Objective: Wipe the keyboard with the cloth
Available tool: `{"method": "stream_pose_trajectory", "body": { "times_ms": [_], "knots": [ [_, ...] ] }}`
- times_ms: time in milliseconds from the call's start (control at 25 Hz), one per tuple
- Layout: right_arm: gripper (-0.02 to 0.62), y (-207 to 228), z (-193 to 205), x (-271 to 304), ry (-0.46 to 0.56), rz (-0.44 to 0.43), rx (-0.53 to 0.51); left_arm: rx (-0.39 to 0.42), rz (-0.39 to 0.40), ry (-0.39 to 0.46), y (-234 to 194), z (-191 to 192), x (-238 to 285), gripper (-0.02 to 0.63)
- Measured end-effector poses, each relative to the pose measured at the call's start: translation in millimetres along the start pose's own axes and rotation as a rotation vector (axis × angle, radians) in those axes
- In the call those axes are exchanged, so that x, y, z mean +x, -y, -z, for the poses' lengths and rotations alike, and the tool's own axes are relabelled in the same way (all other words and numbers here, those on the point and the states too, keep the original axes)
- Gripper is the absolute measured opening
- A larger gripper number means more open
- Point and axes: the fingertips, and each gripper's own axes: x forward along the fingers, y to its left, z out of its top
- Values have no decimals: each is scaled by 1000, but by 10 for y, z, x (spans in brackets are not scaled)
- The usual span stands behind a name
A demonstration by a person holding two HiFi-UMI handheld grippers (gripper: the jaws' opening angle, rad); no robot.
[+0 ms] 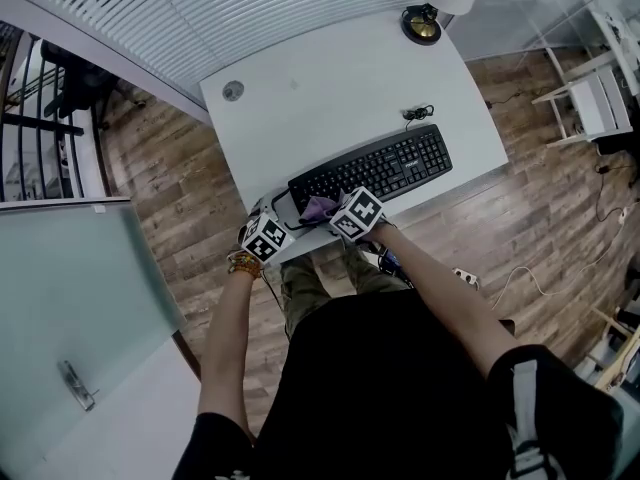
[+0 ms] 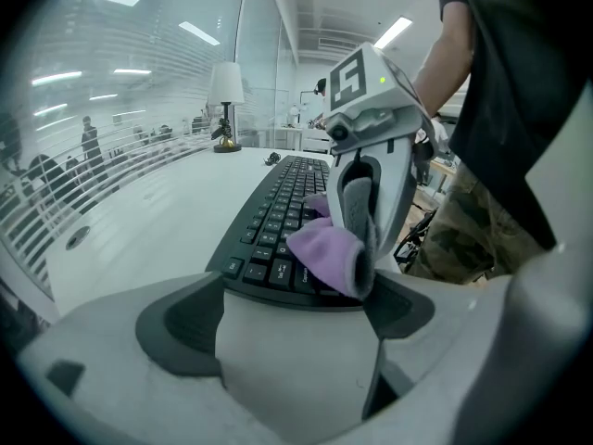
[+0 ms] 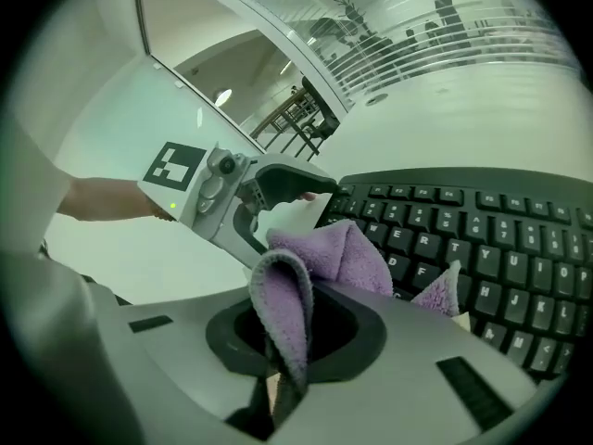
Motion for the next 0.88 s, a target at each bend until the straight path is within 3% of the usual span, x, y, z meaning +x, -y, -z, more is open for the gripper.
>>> {"method": "stream_pose_trajectory", "body": {
  "times_ms": [200,280,440,560,680,880],
  "knots": [
    [35,-39,-39,80,-9,-10,16,0,4,2,-12,28,-16,456],
    [35,-63,-41,48,15,-54,37,-2,-3,4,-6,27,-20,456],
    [38,-283,-223,-302,176,-263,108,-30,0,-1,18,-1,-41,453],
    [38,-351,-478,-777,349,-336,116,-91,24,30,82,-122,-127,453],
    [38,-348,-739,-1330,513,-309,61,-118,-35,113,106,-417,-304,453],
    [38,-484,-1140,-2044,683,-181,-134,-135,-226,319,-61,-1114,-733,453]
  ]
}}
